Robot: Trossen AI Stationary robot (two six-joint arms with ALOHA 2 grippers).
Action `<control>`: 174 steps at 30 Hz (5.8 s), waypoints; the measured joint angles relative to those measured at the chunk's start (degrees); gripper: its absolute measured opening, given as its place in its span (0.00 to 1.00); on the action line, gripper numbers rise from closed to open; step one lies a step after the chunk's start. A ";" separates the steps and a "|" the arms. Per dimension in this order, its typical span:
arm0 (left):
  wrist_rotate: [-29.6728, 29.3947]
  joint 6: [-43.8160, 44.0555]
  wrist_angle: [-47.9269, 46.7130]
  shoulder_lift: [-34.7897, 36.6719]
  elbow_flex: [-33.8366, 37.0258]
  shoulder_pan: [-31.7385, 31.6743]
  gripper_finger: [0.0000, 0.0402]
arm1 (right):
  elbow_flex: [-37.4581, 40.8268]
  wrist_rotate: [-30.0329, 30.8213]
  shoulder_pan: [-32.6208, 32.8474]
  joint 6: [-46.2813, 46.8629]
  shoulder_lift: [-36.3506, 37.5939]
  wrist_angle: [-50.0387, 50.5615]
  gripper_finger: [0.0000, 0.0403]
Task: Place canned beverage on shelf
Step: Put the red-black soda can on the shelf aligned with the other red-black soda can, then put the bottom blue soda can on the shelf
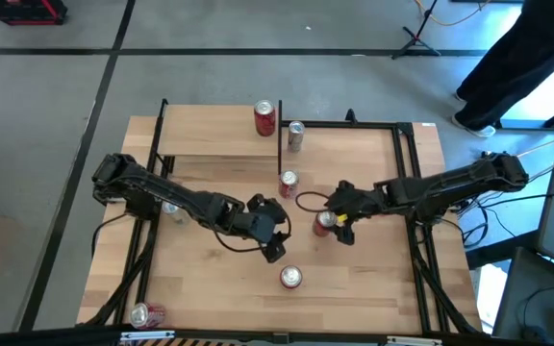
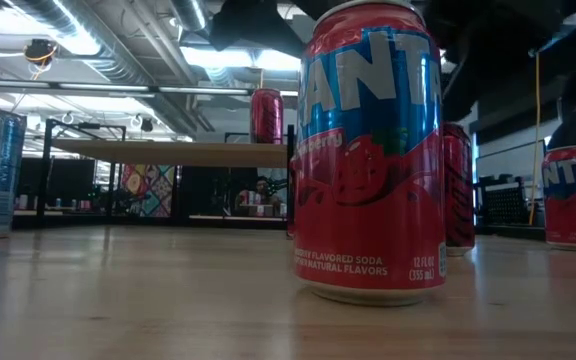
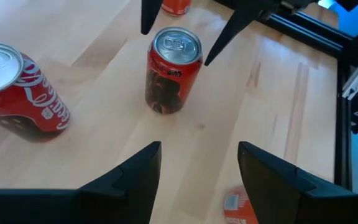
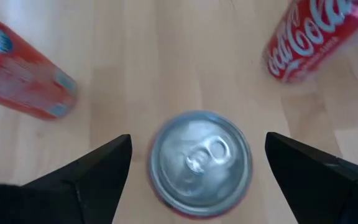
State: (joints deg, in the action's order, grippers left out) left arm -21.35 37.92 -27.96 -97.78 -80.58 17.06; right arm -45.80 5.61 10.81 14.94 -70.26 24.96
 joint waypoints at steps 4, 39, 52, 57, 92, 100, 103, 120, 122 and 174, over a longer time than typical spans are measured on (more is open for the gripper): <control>-0.56 -0.19 0.04 0.00 0.00 -0.02 0.52 | 2.36 1.19 0.83 0.10 0.00 -2.45 0.90; -2.12 -7.40 -19.74 29.60 0.02 0.00 0.52 | -18.68 2.06 -1.16 3.65 -0.59 11.42 0.64; -5.35 -19.48 -24.87 37.02 -0.02 -0.02 0.52 | -49.34 4.22 -15.18 -0.81 -18.27 16.72 0.64; -6.63 -20.27 -25.54 37.04 -0.02 -0.02 0.52 | -61.15 3.87 -20.16 -2.07 -27.35 18.40 0.64; -8.06 -20.51 -25.14 37.05 -0.02 -0.02 0.52 | -66.60 2.61 -27.34 -6.85 -42.40 15.20 0.73; -8.21 -21.00 -25.16 37.05 -0.02 -0.04 0.52 | -66.60 2.80 -27.34 -7.06 -42.28 15.63 0.96; -9.47 -22.08 -25.15 37.05 -0.02 -0.02 0.52 | -66.58 2.30 -27.32 -7.06 -41.09 16.03 0.98; -4.55 -8.18 -35.80 37.05 -0.02 -0.23 0.57 | -66.56 5.80 -16.12 -8.00 -26.67 35.60 0.98; -3.89 -3.45 -40.00 37.05 -0.02 -0.68 0.62 | -66.34 8.12 -14.52 -7.89 -26.60 36.45 0.98; 17.67 -20.50 -55.67 41.28 32.29 -9.70 0.78 | -49.11 3.76 -12.22 -1.24 -26.34 31.81 0.98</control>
State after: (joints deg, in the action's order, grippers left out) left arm -3.68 17.42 -83.64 -56.50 -48.28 7.35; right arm -94.91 9.37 -1.41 13.70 -96.60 56.77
